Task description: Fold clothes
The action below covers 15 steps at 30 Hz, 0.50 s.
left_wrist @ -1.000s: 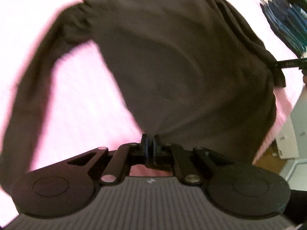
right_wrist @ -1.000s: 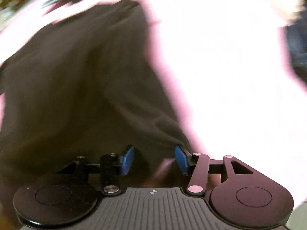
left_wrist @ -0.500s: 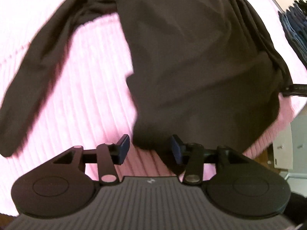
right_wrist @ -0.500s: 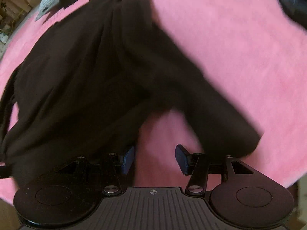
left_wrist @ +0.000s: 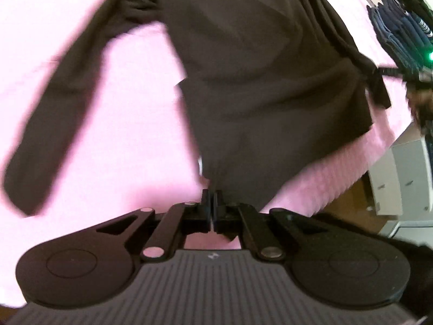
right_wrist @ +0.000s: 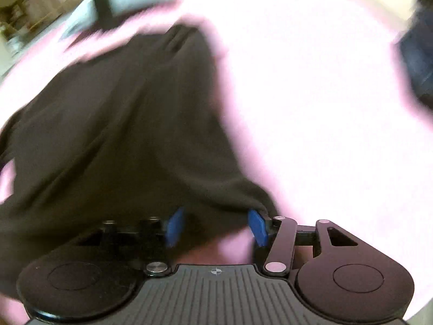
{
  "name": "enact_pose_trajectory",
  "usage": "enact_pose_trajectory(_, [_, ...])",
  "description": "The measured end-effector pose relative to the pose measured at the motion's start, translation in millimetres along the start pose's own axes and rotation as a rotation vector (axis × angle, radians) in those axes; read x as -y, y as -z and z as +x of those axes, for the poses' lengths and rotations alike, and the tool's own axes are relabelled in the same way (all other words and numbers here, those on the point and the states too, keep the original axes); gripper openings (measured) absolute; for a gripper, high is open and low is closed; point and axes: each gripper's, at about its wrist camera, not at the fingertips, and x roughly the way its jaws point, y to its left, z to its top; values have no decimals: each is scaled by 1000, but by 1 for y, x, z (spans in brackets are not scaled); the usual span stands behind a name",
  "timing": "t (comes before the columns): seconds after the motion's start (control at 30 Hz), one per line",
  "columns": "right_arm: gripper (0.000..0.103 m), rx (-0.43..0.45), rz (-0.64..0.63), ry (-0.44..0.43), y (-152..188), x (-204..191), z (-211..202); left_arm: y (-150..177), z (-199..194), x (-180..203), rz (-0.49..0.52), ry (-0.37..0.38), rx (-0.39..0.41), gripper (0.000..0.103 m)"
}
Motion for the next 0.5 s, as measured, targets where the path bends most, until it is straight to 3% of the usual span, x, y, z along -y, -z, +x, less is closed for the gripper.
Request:
enact_pose_trajectory(0.13, [53,49,206,42,-25,33,-2,5,-14,-22,-10,-17,-18,0])
enact_pose_trajectory(0.37, [53,-90,148,-114,25,-7,19,-14,40,-12,-28,-1,-36,3])
enact_pose_trajectory(0.43, [53,-115,119,-145,37,-15,29,-15,54,-13,-31,-16,-44,23])
enact_pose_trajectory(0.5, [53,-97,56,-163,35,-25,44,-16,68,-12,-24,-28,-44,32])
